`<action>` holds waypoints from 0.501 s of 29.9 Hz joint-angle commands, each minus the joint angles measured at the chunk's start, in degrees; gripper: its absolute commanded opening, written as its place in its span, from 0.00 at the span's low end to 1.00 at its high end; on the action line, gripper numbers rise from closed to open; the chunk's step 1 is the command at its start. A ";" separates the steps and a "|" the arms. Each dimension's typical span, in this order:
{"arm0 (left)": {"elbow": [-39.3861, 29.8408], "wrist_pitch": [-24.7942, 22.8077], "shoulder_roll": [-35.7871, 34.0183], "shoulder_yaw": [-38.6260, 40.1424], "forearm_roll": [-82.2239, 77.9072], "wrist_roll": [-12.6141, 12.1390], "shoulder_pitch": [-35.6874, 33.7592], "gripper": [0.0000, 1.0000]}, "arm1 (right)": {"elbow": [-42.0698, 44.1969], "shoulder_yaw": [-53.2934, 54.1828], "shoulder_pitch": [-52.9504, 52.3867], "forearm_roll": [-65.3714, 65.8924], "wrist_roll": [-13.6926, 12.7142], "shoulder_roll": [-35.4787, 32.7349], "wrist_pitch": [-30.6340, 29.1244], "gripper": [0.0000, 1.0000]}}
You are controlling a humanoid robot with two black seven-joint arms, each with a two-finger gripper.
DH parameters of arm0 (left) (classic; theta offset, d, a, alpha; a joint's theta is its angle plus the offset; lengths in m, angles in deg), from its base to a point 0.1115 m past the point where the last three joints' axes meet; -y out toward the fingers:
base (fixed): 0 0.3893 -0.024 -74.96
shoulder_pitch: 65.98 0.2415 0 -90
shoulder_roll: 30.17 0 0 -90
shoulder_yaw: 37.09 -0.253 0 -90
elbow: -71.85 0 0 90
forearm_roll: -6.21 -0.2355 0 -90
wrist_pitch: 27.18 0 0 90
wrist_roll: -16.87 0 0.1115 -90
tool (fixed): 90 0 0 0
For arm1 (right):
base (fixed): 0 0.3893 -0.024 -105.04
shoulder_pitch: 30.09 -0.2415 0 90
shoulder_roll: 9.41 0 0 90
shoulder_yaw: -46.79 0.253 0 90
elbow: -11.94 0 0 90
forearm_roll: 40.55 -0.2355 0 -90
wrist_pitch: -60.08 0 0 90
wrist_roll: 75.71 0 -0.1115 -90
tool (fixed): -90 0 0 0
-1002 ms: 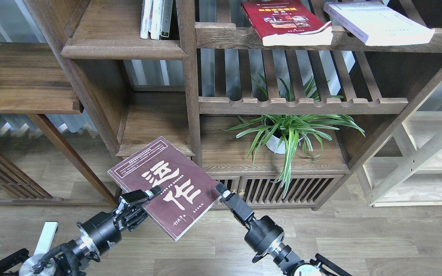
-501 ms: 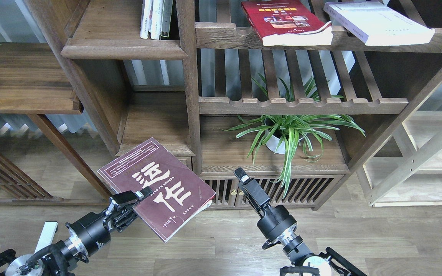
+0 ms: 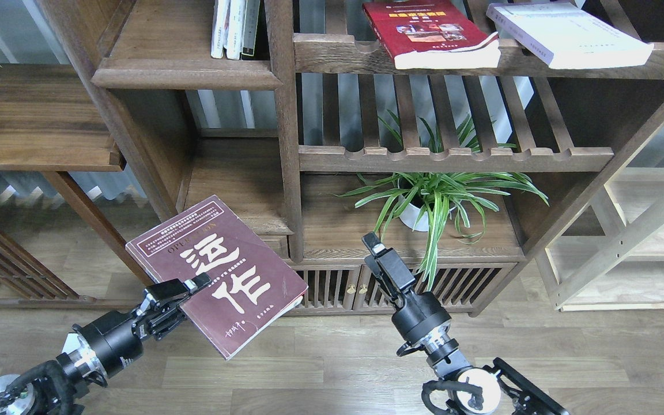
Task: Organize books on shelf
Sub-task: 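Release the right gripper and carry the book with the left gripper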
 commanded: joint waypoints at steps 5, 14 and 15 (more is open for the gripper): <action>-1.81 0.00 -1.77 1.42 -0.01 0.09 -0.21 0.02 | 0.08 0.73 -0.65 -0.26 -0.14 0.00 0.00 0.99; -1.11 0.00 -4.06 3.18 -5.19 0.53 -1.52 0.03 | 0.08 0.65 -1.35 -0.26 -0.14 0.00 0.00 0.99; -1.02 0.00 -4.06 3.62 -5.54 0.35 -1.53 0.03 | 0.17 0.65 -1.35 -0.26 -0.14 0.00 0.00 0.99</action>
